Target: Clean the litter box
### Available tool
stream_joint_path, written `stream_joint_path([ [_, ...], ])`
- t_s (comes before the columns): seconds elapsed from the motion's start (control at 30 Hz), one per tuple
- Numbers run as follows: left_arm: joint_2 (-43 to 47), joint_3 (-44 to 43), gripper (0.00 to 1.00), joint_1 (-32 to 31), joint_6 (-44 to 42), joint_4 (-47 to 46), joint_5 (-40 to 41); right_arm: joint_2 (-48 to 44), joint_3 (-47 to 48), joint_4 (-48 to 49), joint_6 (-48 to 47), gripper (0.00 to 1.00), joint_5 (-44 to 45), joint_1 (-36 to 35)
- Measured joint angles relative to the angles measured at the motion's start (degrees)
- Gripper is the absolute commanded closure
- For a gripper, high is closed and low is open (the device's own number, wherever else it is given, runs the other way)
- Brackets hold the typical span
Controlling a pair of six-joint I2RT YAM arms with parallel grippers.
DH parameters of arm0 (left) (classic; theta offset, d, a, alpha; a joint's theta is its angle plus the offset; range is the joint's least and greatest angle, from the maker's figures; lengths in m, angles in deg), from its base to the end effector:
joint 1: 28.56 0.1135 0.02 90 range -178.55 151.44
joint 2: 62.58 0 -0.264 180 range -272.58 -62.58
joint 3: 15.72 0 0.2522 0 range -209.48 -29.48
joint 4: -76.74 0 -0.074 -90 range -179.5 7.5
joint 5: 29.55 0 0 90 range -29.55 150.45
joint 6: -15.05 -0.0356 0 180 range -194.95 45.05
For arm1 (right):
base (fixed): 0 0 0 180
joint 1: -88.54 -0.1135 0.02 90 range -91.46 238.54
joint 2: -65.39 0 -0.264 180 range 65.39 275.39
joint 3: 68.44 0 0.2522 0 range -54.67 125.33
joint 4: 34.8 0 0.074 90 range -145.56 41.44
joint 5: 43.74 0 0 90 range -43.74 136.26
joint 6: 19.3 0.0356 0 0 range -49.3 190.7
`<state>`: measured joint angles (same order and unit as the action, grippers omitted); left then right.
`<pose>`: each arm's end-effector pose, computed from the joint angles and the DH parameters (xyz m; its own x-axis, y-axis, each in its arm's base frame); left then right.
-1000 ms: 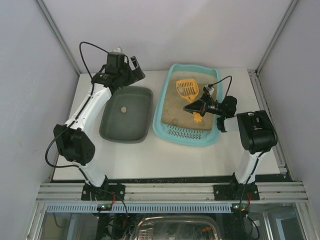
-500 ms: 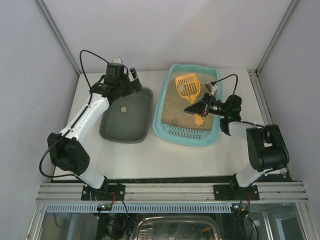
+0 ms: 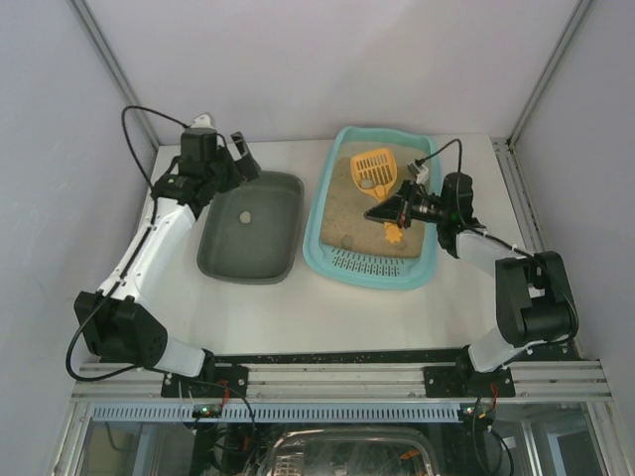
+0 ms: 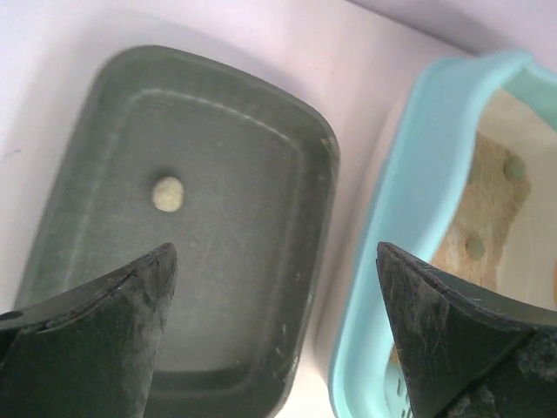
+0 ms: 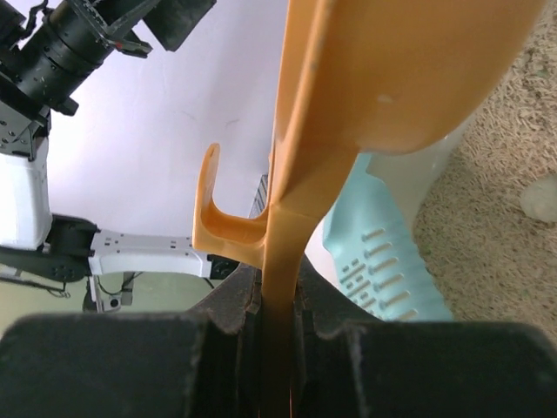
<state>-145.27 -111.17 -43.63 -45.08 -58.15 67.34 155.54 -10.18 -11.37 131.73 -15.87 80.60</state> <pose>0.3147 -0.0803 0.3725 -0.5279 -0.3699 -0.7645 -0.1184 0.9234 -0.3651 0.3170 0.0760 0.2309 -0.8847 0.2895 -0.3653 -0.3233 0.1835 0.9283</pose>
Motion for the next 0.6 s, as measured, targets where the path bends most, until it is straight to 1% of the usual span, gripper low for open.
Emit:
stream_joint_path([
  [0.07,0.09,0.0,0.0,3.85,0.66,0.04,-1.53,-0.63,4.81,-10.38,-4.11,1.0,2.05,-2.08],
  [0.13,0.09,0.0,0.0,8.59,1.73,0.28,-3.13,-0.7,12.28,-22.51,-9.31,1.0,4.85,-4.44],
  [0.2,0.09,0.0,0.0,13.31,3.02,0.68,-4.46,-0.52,22.05,-35.85,-14.75,1.0,9.01,-7.67],
  [0.3,0.09,0.33,0.0,19.8,5.2,1.33,-5.92,1.66,36.39,-51.17,-20.7,1.0,15.56,-13.2],
  [0.37,0.09,0.83,0.0,22.12,6.08,1.81,-6.27,5.73,47.54,-61.07,-24.15,1.0,20.87,-18.1],
  [0.43,0.11,2.14,0.0,23.71,7.19,1.95,-6.73,10.43,56.43,-69.07,-26.95,1.0,25.83,-22.62],
  [0.6,0.11,4.63,0.0,24.63,9.18,3.17,-7.87,25.59,77.16,-87.8,-32.85,1.0,39.76,-32.85],
])
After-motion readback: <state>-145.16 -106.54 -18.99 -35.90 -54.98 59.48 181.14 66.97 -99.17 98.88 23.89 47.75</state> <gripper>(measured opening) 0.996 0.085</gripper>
